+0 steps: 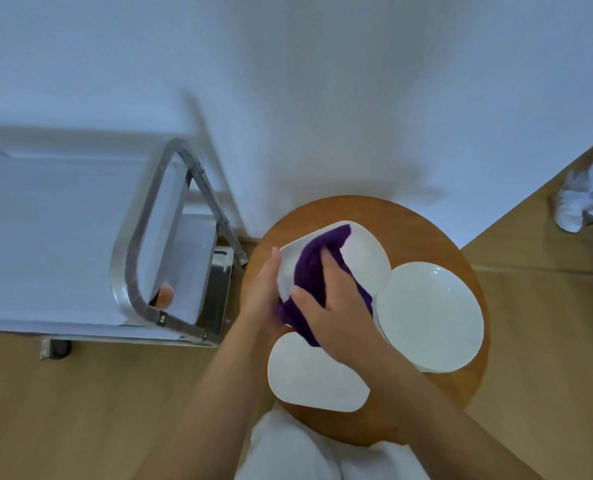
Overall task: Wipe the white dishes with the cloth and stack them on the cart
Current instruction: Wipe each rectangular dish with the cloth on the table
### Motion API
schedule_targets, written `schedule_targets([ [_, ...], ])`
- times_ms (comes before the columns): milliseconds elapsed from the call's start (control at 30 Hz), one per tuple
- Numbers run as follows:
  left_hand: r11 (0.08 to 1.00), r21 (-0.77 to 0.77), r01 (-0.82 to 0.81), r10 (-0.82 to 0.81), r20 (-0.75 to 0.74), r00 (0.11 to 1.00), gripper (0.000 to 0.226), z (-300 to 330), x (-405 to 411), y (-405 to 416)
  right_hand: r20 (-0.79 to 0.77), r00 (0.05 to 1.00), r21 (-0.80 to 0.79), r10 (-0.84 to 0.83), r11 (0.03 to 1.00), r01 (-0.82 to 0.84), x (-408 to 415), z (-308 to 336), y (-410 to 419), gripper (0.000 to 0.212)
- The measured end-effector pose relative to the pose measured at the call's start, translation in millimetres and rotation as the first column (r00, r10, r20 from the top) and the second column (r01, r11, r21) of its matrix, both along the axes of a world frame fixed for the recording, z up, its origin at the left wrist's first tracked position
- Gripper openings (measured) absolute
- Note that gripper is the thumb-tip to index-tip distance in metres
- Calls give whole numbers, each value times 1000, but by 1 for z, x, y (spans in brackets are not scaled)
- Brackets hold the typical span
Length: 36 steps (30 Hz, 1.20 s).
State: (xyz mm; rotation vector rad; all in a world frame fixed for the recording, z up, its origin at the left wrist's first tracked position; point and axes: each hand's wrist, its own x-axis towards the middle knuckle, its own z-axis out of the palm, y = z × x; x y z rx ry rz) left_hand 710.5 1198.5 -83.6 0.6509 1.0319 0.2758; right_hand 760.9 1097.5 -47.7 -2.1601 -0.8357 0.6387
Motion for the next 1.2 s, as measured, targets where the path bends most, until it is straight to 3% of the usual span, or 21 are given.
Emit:
schedule_targets([
  [100,995,95,-24,21,32,999,33,13,-8,-6,340,890,-251,302,942,-224,-6,-2,14,53],
  [233,986,161,-49,29,122,992,36,31,-18,1,436,817,-241,377,924,-298,-7,1,22,58],
  [467,957,288,14,-55,136,989,45,65,-26,14,614,740,-122,274,959,-254,-9,21,29,61],
  [767,903,419,-97,52,119,992,50,85,-30,6,674,728,-54,124,991,-119,9,37,39,63],
  [867,924,364,-119,49,198,979,74,92,-34,4,691,718,-36,77,997,-73,23,38,38,64],
  [1067,940,318,-120,33,268,963,77,92,-38,2,729,684,-55,27,998,19,52,37,26,65],
  [1200,946,297,-128,54,247,967,92,95,-33,5,691,711,-34,-131,976,213,50,38,23,65],
])
